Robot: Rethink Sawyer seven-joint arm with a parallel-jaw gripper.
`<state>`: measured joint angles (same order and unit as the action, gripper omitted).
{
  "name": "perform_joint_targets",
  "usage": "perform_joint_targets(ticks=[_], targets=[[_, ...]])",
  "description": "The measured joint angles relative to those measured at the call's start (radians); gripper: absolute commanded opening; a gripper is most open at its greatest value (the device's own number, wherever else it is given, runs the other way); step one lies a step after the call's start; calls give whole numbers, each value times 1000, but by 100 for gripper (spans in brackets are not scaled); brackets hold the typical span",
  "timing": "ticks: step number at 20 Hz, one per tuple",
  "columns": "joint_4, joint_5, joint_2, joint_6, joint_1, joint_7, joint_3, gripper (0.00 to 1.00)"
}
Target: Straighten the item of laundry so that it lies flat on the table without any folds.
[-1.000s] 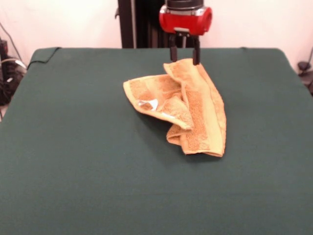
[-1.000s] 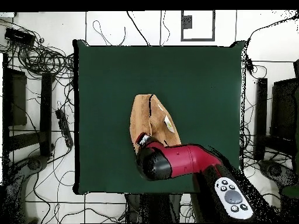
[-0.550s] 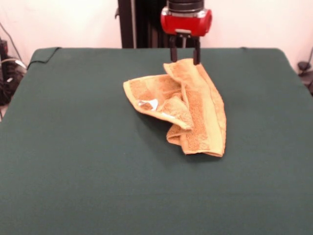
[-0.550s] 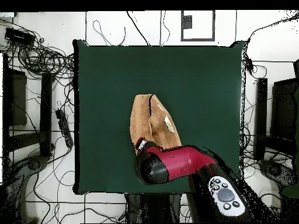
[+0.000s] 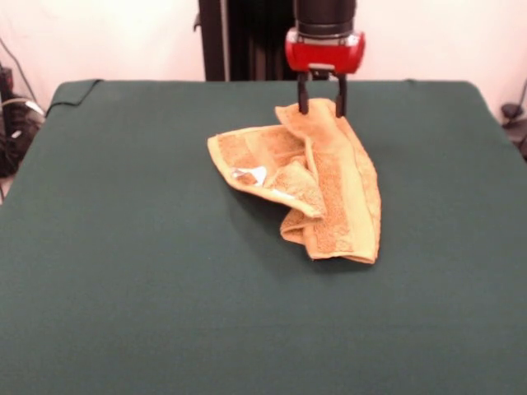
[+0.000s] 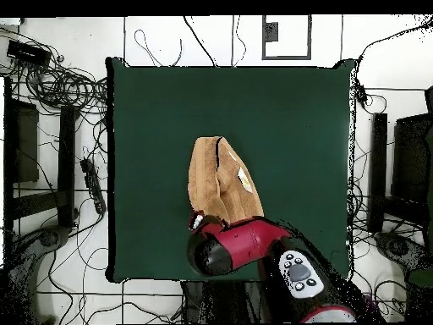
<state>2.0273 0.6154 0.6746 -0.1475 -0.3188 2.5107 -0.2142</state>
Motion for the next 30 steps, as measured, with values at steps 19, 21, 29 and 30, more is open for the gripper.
perform_joint_targets(ticks=[19,21,29,30], targets=[[-18,14,-180,181,77,0,142,100],[-18,14,-180,188,89,0,152,100],[-19,14,-180,192,94,0,156,100],[-19,14,-180,192,93,0,156,100]])
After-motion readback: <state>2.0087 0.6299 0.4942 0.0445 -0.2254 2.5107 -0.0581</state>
